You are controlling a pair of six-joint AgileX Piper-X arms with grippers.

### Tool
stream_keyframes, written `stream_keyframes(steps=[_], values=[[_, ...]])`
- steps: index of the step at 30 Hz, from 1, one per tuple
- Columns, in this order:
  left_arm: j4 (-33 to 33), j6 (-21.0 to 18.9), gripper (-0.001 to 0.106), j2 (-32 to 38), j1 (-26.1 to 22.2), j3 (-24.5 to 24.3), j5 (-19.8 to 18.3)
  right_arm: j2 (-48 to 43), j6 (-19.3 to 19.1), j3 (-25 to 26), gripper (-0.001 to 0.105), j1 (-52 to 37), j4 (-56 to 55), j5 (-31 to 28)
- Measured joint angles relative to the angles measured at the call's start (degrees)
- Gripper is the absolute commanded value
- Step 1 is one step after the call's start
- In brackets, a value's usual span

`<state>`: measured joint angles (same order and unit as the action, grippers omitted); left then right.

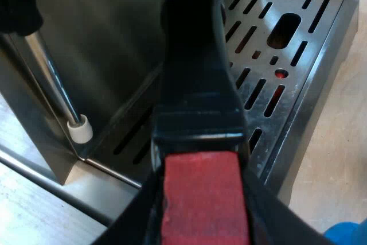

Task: Put the handle in the coffee machine

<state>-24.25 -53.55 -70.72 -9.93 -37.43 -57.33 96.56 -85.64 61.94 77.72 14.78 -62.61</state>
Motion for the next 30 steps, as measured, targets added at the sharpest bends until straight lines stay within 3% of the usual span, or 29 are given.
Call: stream_keyframes(steps=[17,21,30], values=[[-1.58,-0.06,0.0,-0.09,0.0,-2.48,0.24,0.0,0.0,0.0,0.093,0.0,0.0,0.0],[-6.2,4.24,0.0,-0.09,0.0,-3.47,-0.57,0.0,0.0,0.0,0.093,0.0,0.0,0.0],[-7.0,7.79,0.0,-0.09,0.0,-3.6,-0.51,0.0,0.0,0.0,0.093,0.0,0.0,0.0]])
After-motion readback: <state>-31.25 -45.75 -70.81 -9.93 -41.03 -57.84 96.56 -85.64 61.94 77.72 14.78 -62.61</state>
